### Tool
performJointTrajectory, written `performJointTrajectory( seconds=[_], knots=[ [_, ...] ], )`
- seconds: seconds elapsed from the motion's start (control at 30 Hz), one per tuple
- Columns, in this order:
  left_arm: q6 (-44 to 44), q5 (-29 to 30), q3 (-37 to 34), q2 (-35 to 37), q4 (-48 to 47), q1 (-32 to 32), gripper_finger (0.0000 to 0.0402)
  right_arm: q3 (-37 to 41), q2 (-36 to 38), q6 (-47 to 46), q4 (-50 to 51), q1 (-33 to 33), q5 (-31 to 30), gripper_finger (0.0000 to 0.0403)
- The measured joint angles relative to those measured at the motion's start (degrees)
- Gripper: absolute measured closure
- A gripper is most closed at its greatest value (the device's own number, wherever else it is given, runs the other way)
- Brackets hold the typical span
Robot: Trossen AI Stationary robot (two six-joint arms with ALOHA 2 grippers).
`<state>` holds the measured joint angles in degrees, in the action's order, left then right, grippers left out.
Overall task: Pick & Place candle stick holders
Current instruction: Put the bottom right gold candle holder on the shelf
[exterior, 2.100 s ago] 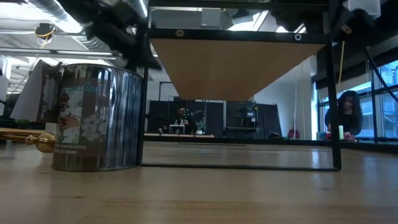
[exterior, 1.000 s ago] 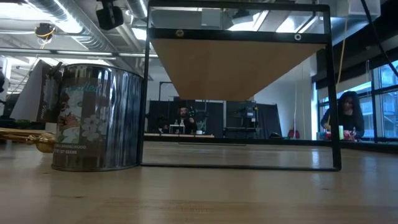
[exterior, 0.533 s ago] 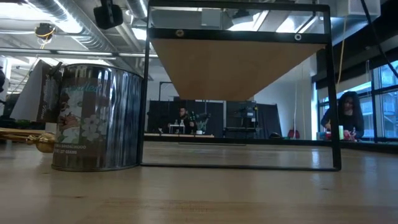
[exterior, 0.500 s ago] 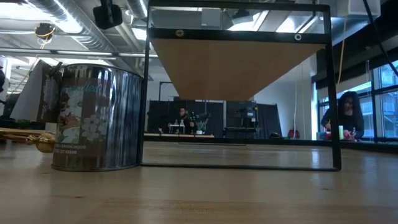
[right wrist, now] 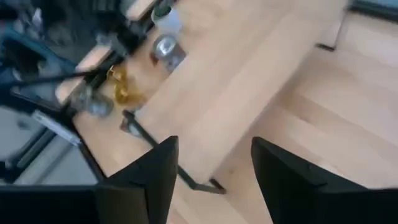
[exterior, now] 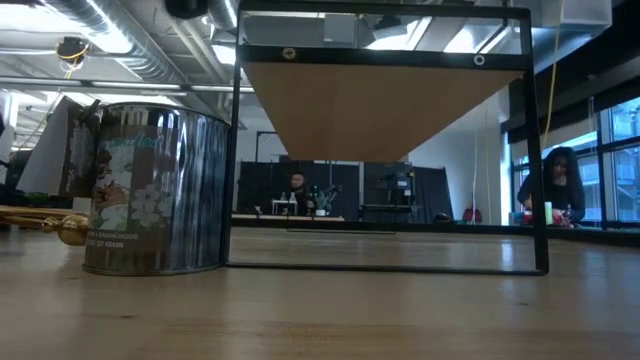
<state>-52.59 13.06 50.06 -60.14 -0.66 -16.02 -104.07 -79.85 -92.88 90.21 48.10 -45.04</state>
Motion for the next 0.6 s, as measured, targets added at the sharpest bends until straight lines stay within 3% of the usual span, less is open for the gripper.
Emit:
performJointTrajectory(
  seconds=[0.13, 0.33, 0.47, 0.6],
  knots=[
    [-1.43, 1.46, -0.01, -7.11, 9.27, -3.72, 0.0398, 5.04, 5.10, -0.96, -5.48, 10.20, -3.02, 0.0196],
    [-5.48, 1.82, -0.02, -16.72, 22.04, -7.10, 0.0398, 12.82, 5.53, -24.54, -4.07, 14.01, 18.41, 0.0196],
    [-5.48, 2.12, -0.02, -19.52, 27.90, -8.15, 0.0398, 19.28, 5.03, -31.69, -6.53, 14.71, 28.22, 0.0196],
    [-1.18, 3.75, -0.07, -19.55, 33.89, -9.57, 0.0398, 25.92, 5.00, -32.77, -13.99, 14.69, 36.47, 0.0196]
  ],
)
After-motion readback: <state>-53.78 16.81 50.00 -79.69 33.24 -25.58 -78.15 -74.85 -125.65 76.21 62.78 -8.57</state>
